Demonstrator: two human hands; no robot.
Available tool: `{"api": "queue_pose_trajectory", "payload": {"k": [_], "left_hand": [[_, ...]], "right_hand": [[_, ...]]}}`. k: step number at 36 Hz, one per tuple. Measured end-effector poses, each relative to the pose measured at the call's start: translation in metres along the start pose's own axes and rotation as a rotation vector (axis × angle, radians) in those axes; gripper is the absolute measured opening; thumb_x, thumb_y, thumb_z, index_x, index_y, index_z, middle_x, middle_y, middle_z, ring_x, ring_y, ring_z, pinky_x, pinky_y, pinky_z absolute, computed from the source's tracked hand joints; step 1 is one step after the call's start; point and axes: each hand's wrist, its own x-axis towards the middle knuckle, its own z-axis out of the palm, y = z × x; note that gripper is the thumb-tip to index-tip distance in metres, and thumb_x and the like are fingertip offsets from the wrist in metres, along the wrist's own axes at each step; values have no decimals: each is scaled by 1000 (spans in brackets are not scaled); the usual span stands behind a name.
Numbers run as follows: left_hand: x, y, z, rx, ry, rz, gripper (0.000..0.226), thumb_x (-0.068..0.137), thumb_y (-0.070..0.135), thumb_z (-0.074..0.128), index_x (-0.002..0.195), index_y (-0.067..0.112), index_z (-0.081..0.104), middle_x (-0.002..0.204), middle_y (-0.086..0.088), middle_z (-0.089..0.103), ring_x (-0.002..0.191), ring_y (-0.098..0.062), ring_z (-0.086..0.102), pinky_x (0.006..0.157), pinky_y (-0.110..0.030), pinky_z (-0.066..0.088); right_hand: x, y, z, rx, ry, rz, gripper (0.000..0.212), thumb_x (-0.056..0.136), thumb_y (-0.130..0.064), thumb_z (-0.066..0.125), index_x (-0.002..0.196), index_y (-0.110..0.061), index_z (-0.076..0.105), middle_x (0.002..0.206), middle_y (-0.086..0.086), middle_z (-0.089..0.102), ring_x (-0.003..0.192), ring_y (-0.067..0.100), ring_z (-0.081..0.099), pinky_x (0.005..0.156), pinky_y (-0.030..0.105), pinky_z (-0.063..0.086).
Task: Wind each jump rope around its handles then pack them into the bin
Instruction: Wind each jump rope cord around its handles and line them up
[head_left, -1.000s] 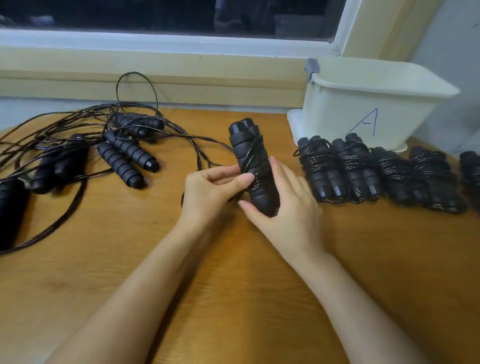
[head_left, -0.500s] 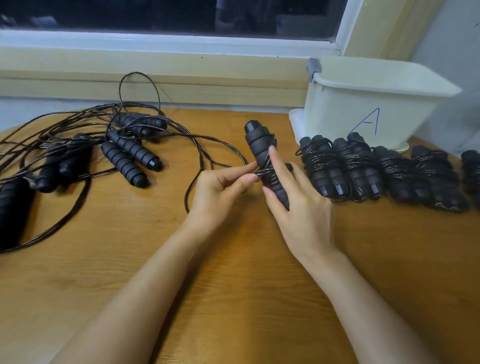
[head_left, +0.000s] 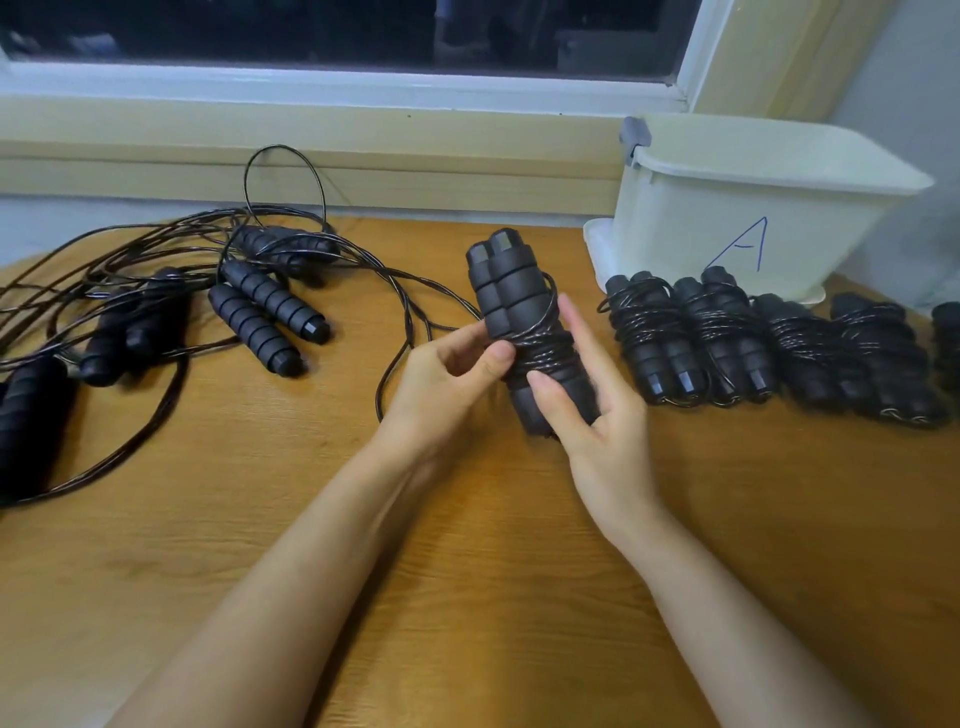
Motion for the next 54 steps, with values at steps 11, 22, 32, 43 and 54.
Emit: {"api": "queue_pose_trajectory", "payload": {"k": [11,22,32,43,54], "left_hand": [[-2,6,0,-122,19,-76,48,80,22,67,120,-5,63,101,-8,75,88,-10,72,71,-16,53],[-6,9,3,-55,124,-59,31,69,23,76,95,9,70,84,-2,77,78,-13,73,65,-19,55],[-5,14,-3,8,36,-70,23,76,20,71,96,8,72,88,-5,77,83,-13,73,72,-18,55],[-7,15,2,-66,92,-86,22,77,6,73,99,5,72,88,-7,77,80,-13,74,69,-16,54],[-6,13,1,20,164,-47,35,66,18,81,98,7,71,78,-1,77,77,-12,74,70,-19,56]], "right_hand": [[0,0,3,-11,-33,14,57,101,-21,55,153,-27,33,134,-35,48,129,-10,44,100,7,35],[3,3,6,-380,34,-224,47,99,-7,49,146,-11,48,151,9,40,140,14,37,112,12,26],[7,4,-2,-170,58,-83,46,99,-6,44,145,-10,48,145,4,44,136,1,38,109,10,27],[9,11,-8,-270,184,-122,39,100,-8,48,139,-12,57,137,2,53,131,11,48,108,17,35],[2,2,5,-724,84,-130,81,82,-54,53,151,-14,38,147,2,50,126,20,50,89,25,43]]}}
